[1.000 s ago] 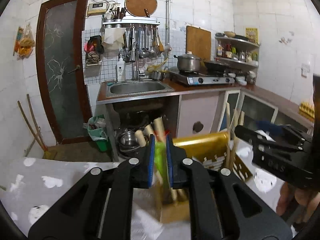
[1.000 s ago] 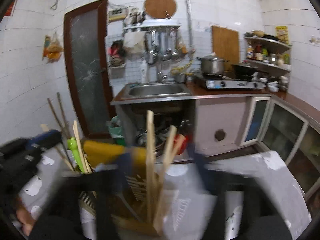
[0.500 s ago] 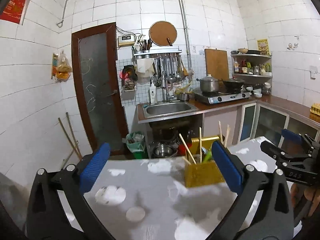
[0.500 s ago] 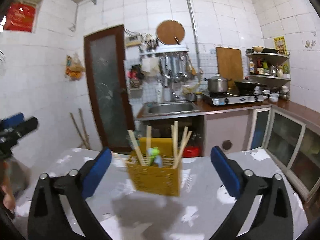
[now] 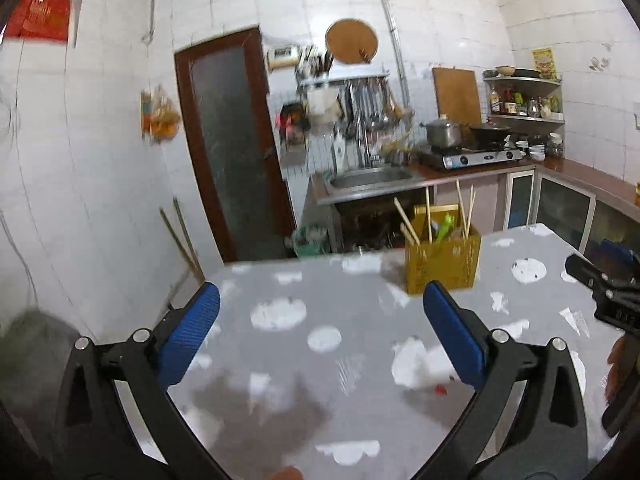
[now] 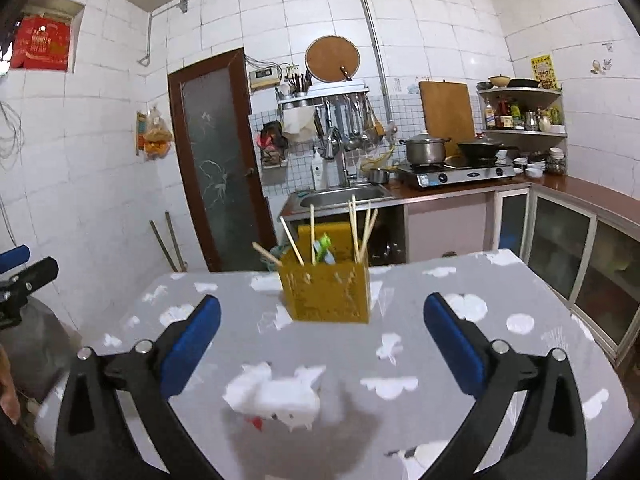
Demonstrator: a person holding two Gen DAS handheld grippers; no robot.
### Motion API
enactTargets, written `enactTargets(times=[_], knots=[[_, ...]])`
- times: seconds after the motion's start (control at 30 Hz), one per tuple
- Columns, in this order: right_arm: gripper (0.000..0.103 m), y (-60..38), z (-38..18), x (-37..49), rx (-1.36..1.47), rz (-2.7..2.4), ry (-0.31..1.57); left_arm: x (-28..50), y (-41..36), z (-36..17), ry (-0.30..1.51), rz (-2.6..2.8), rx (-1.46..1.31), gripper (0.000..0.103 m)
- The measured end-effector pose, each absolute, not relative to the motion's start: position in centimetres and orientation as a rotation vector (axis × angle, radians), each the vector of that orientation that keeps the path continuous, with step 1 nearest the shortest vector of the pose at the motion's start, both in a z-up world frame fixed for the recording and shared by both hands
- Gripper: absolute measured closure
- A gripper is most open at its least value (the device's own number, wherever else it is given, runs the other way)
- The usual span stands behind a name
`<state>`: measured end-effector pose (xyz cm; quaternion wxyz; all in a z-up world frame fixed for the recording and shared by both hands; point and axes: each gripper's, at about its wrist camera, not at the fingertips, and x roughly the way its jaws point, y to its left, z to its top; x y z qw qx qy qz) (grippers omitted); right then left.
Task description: Organize utensils
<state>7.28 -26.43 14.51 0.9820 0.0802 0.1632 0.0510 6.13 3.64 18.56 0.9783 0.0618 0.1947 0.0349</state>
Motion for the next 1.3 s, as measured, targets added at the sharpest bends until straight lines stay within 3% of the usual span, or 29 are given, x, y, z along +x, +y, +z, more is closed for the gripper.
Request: enactTargets(times=[0.27,0.4,0.83,1.3], knots=[[0.004,-25.3,7.3,7.1,0.123,0.038,0.35,6.6,5.1,7.5,0.422,0.082,-0.063,0.005],[0.004,-25.1,5.0,6.9,0.137,0.024,0.333,7.0,4.0,4.2,0.41,0.113,-0.023,0.005],[0.004,-24.0,3.0,5.3,0.066,0.007,0.319,7.2,0.4,0.6,0.383,0.083,0.08,0.005],[0.004,-24.7,2.7,4.3,0.066,-0.025,0.289,6.5,0.3,0.7,0.355,0.037,0.066,0.005]])
